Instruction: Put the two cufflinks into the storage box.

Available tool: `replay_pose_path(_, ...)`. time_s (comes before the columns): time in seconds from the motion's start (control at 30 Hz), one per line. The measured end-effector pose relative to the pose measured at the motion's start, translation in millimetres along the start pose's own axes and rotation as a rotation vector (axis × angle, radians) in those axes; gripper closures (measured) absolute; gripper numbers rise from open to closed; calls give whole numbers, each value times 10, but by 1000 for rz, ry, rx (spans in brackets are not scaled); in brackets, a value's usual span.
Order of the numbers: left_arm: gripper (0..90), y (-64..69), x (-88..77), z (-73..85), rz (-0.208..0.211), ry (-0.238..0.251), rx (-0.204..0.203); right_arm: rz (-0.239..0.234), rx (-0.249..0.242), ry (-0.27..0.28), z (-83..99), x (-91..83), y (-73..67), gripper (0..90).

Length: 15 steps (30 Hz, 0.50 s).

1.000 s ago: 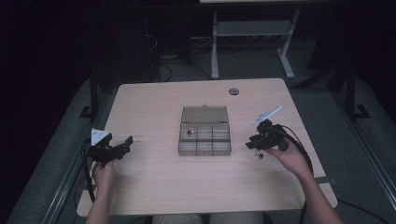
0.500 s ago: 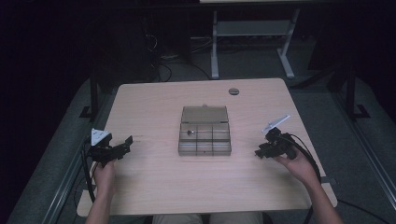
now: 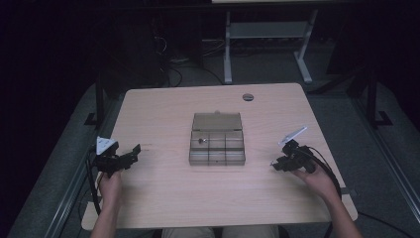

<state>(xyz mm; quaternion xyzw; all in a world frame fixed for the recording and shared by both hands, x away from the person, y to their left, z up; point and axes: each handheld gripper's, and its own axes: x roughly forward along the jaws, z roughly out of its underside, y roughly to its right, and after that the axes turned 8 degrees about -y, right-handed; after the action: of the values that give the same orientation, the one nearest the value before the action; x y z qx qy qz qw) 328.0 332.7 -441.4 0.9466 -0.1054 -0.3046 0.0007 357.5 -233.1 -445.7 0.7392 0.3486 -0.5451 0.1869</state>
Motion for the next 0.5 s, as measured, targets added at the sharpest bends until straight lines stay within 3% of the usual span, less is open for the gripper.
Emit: replay_pose_path(0.5, 129, 1, 0, -2, 1, 4, -5, 37, -24, -27, -20, 37, -36, 724)
